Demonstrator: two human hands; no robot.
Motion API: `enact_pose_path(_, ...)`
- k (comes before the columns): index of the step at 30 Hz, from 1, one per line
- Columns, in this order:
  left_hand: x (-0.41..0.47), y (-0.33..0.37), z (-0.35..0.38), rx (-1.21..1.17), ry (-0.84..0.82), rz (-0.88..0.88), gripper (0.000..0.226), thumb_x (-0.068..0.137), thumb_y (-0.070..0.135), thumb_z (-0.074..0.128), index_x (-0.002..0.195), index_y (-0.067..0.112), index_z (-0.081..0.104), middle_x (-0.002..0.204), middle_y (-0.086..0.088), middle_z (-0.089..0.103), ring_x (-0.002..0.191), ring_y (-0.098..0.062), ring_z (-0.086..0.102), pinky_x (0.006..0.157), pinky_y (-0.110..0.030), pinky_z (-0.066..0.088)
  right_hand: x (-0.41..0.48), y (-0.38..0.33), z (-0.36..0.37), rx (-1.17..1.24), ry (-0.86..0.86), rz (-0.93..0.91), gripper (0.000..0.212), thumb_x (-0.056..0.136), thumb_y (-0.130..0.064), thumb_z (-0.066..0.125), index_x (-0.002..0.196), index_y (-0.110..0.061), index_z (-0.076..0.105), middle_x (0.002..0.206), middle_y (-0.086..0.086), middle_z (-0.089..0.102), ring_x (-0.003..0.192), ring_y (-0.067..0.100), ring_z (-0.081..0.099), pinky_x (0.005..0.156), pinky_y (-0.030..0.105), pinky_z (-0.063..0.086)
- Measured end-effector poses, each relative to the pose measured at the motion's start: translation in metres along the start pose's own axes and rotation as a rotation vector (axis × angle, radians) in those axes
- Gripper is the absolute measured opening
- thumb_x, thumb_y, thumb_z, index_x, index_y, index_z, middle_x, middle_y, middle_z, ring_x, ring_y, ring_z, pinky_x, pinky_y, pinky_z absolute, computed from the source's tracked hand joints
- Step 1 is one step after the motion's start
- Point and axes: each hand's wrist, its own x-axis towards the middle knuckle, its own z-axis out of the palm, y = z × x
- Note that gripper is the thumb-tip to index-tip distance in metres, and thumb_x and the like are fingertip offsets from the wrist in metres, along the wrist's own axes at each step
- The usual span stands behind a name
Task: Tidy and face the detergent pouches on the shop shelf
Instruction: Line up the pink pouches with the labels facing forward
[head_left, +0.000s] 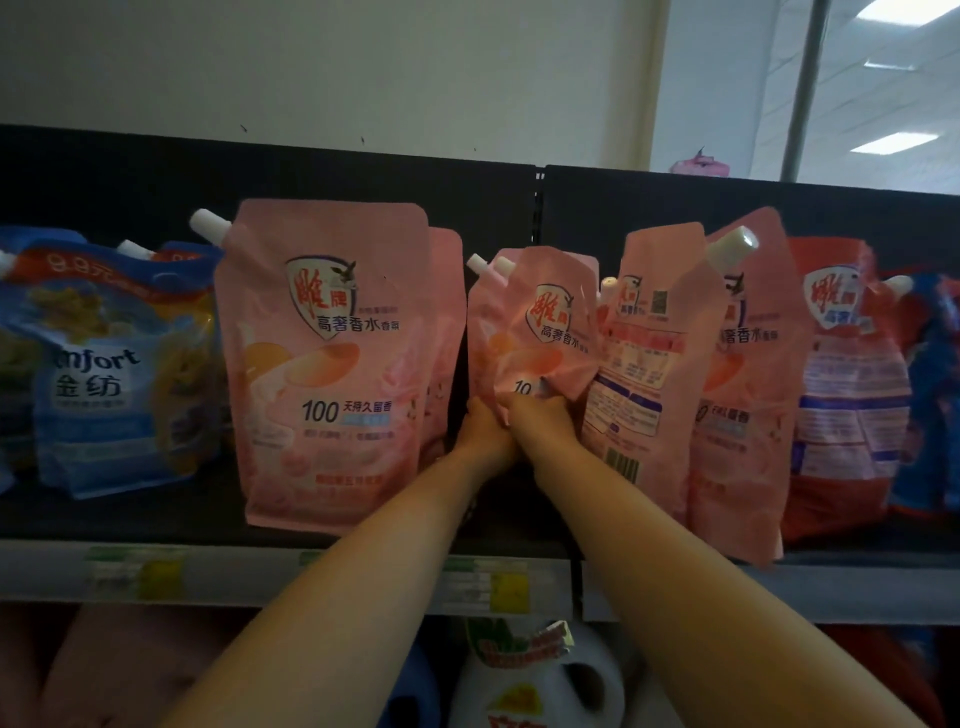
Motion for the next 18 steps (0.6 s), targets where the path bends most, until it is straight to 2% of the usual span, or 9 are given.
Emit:
enact_pose_path(3,0.006,-0.003,-0.002,-0.213,-0.061,-0.046,0.063,0.095,0.016,0.052,0.146,0.003,0.019,0.142,-0.017,0.041,0.127,-0.031,0.044,0.103,-0.036,0.038,-0.002,0.009,-0.006,-0.092,0.063,-0.076,0.084,0.079,-0.035,0.066,0.147,-0.009,0.024,0.149,0.014,0.032,0.136,0.035,0.033,0.112,0.048,0.030)
enact_pose_path(5,0.011,-0.007,-0.002,-0.271,-0.151,-0.030,0.091,0.083,0.026,0.067,0.150,0.012,0.008,0.146,-0.011,0.036,0.127,-0.026,0.042,0.105,-0.037,0.037,-0.006,0.017,-0.013,-0.190,0.106,-0.153,0.084,0.083,-0.034,0.063,0.148,-0.007,0.018,0.154,0.014,0.021,0.142,0.035,0.020,0.116,0.049,0.021)
enact_pose_path(7,0.013,-0.010,-0.002,-0.278,-0.183,-0.006,0.111,0.068,0.028,0.075,0.151,0.017,0.002,0.145,-0.008,0.035,0.125,-0.022,0.042,0.099,-0.032,0.038,-0.008,0.021,-0.019,-0.209,0.136,-0.195,0.080,0.086,-0.035,0.061,0.148,-0.007,0.018,0.156,0.014,0.018,0.143,0.034,0.016,0.117,0.048,0.016)
enact_pose_path(9,0.019,-0.015,-0.003,-0.289,-0.204,-0.008,0.127,0.053,0.032,0.078,0.151,0.021,-0.001,0.143,-0.006,0.036,0.127,-0.023,0.042,0.097,-0.030,0.039,-0.003,0.020,-0.022,-0.192,0.139,-0.164,0.080,0.088,-0.039,0.059,0.148,-0.007,0.017,0.156,0.015,0.017,0.143,0.036,0.017,0.116,0.050,0.020)
enact_pose_path(12,0.032,-0.028,-0.003,-0.157,-0.198,-0.018,0.153,0.025,0.049,0.090,0.148,0.039,-0.001,0.145,-0.004,0.040,0.129,-0.027,0.045,0.106,-0.043,0.041,0.006,0.015,-0.033,-0.188,0.130,-0.094,0.082,0.089,-0.042,0.058,0.149,-0.004,0.017,0.156,0.015,0.018,0.142,0.036,0.020,0.115,0.049,0.022)
enact_pose_path(14,0.036,-0.033,-0.001,-0.101,-0.170,-0.004,0.154,0.016,0.057,0.091,0.145,0.040,0.009,0.142,0.001,0.042,0.127,-0.025,0.045,0.106,-0.046,0.042,0.015,0.012,-0.047,-0.176,0.124,-0.084,0.084,0.087,-0.040,0.058,0.150,-0.005,0.015,0.157,0.015,0.016,0.143,0.036,0.017,0.116,0.048,0.019)
enact_pose_path(16,0.032,-0.032,0.000,-0.075,-0.123,0.030,0.148,0.012,0.060,0.091,0.141,0.031,0.023,0.137,0.003,0.047,0.123,-0.021,0.049,0.103,-0.043,0.045,0.027,0.009,-0.058,-0.229,0.086,-0.059,0.080,0.087,-0.032,0.057,0.151,-0.010,0.014,0.157,0.014,0.016,0.144,0.036,0.016,0.117,0.047,0.017)
enact_pose_path(18,0.027,-0.029,0.000,-0.049,-0.086,0.058,0.134,0.016,0.058,0.091,0.132,0.021,0.035,0.128,0.003,0.053,0.116,-0.019,0.053,0.099,-0.040,0.048,0.032,0.005,-0.071,-0.343,0.000,0.008,0.068,0.084,-0.019,0.060,0.145,-0.014,0.031,0.150,0.015,0.033,0.136,0.037,0.034,0.112,0.048,0.031)
